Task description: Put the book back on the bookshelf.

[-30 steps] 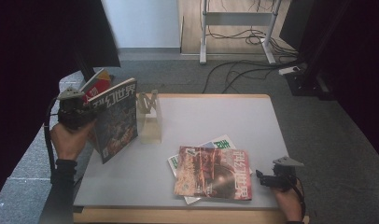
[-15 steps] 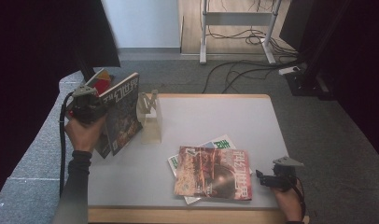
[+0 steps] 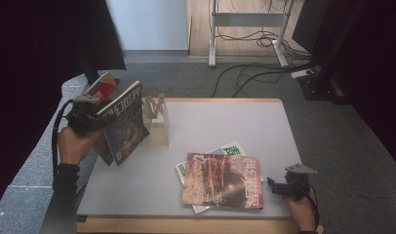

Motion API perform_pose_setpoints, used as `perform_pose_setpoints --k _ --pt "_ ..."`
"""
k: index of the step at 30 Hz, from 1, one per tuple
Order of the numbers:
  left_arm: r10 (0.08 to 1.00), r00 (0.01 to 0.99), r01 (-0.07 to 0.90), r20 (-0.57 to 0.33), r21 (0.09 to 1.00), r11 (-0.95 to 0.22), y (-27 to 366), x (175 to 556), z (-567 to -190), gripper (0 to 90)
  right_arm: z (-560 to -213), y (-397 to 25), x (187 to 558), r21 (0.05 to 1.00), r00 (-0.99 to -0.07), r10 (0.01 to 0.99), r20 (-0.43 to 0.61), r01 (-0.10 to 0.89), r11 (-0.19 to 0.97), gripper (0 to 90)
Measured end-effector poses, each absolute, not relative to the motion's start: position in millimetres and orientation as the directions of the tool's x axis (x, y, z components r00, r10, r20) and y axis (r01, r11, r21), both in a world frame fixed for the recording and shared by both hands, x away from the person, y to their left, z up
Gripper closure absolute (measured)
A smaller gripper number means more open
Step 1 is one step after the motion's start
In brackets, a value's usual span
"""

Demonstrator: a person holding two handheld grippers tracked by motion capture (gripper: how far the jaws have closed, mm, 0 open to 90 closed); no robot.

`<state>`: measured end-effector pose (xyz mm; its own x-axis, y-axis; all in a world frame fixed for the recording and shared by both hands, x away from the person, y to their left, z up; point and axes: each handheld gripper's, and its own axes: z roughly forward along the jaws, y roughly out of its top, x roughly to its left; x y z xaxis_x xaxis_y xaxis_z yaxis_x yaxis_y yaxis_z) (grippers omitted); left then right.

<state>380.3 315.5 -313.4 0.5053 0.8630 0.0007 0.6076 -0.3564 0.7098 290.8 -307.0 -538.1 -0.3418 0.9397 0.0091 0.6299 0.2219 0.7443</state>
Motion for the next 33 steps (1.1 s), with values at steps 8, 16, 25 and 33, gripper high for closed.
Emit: perform_pose_setpoints --k 8,16,25,33 --pt "0.872 0.489 0.614 -0.024 0.72 -0.324 318.5 379.3 -312.5 82.7 -538.1 -307.0 290.8 0.744 -0.342 0.94 0.01 0.63 0.221 8.8" --pt "0.879 0.468 0.588 -0.09 0.775 -0.234 319.4 385.7 -313.0 83.1 -538.1 -307.0 290.8 0.744 -0.342 0.94 0.01 0.63 0.221 8.8" --pt "0.905 0.42 0.565 -0.065 0.799 -0.205 315.6 396.8 -322.0 82.9 -538.1 -307.1 290.8 0.745 -0.342 0.94 0.01 0.629 0.222 8.9" --pt "0.914 0.402 0.571 -0.058 0.796 -0.2 320.8 396.8 -329.9 82.3 -538.1 -307.0 290.7 0.744 -0.341 0.94 0.011 0.631 0.22 8.9"
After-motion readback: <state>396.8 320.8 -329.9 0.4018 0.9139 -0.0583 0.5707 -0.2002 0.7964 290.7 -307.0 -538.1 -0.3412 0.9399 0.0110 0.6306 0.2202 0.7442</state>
